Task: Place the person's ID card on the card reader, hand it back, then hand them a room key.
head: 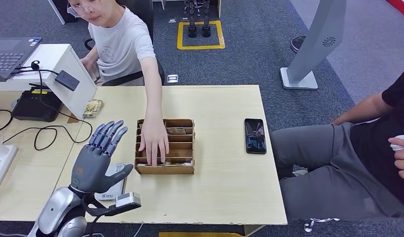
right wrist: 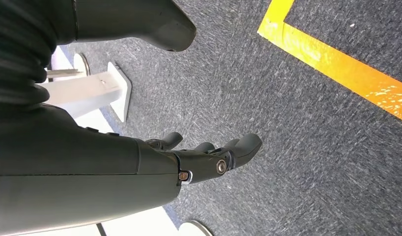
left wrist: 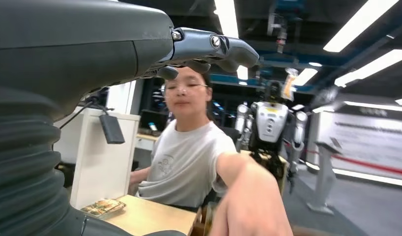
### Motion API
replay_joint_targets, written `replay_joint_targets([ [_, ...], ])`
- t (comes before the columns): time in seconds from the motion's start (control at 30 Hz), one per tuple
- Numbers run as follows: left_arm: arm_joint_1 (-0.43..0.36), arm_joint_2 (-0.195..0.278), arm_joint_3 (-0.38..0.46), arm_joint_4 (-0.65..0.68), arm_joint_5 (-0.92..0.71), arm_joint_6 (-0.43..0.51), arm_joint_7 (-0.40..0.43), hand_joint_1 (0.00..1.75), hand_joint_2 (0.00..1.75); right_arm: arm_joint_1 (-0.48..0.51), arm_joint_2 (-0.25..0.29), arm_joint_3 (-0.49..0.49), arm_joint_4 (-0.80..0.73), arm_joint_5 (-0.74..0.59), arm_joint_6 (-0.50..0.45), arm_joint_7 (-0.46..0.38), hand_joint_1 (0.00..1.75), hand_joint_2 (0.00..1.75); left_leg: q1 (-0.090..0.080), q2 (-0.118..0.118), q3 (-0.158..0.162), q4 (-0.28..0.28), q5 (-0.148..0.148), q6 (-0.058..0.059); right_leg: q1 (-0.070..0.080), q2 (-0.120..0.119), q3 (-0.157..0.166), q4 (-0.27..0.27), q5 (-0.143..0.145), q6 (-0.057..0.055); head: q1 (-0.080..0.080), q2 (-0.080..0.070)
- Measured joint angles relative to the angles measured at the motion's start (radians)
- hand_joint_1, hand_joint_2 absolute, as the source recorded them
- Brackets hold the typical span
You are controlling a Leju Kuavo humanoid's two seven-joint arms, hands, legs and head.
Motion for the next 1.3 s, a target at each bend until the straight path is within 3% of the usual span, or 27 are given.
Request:
replay_joint_targets([
  [0.2,0.047,0.072,-0.096,-0.034,-0.03,-0.02,0.002,0.0,1.75,-0.001,0.0,-0.009,-0.001,0.0,0.008,-0.001,0.0,1.75,0.0,0.0,0.0,0.0,0.0,0.0,0.0,0.0,0.0,0.0,0.0,0.0,0.0,0.0],
  [0.4,0.041,0.102,-0.15,-0.041,-0.079,-0.058,0.043,0.0,1.75,-0.003,0.0,-0.016,-0.001,0.004,0.012,0.004,0.0,1.75,0.0,0.0,0.0,0.0,0.0,0.0,0.0,0.0,0.0,0.0,0.0,0.0,0.0,0.0],
  [0.77,-0.006,0.07,-0.229,0.041,-0.113,-0.068,0.095,0.0,1.75,-0.014,0.0,-0.016,-0.002,0.018,0.018,0.013,0.0,1.75,0.0,-0.001,0.0,0.0,0.0,0.0,0.0,0.0,0.0,0.0,0.0,0.0,0.0,0.0],
  [1.03,-0.037,0.032,-0.236,0.124,-0.187,-0.039,0.189,0.0,1.75,-0.016,0.0,-0.016,-0.002,0.025,0.025,0.02,0.0,1.75,0.0,-0.001,0.0,0.0,0.0,0.0,0.0,0.0,0.0,0.0,0.0,0.0,0.0,0.0],
  [1.3,-0.041,-0.01,-0.226,0.204,-0.169,-0.02,0.215,0.0,1.75,-0.014,0.0,-0.016,-0.003,0.029,0.021,0.011,0.0,1.75,0.0,-0.001,0.0,0.0,0.0,0.0,0.0,0.0,0.0,0.0,0.0,0.0,0.0,0.0],
])
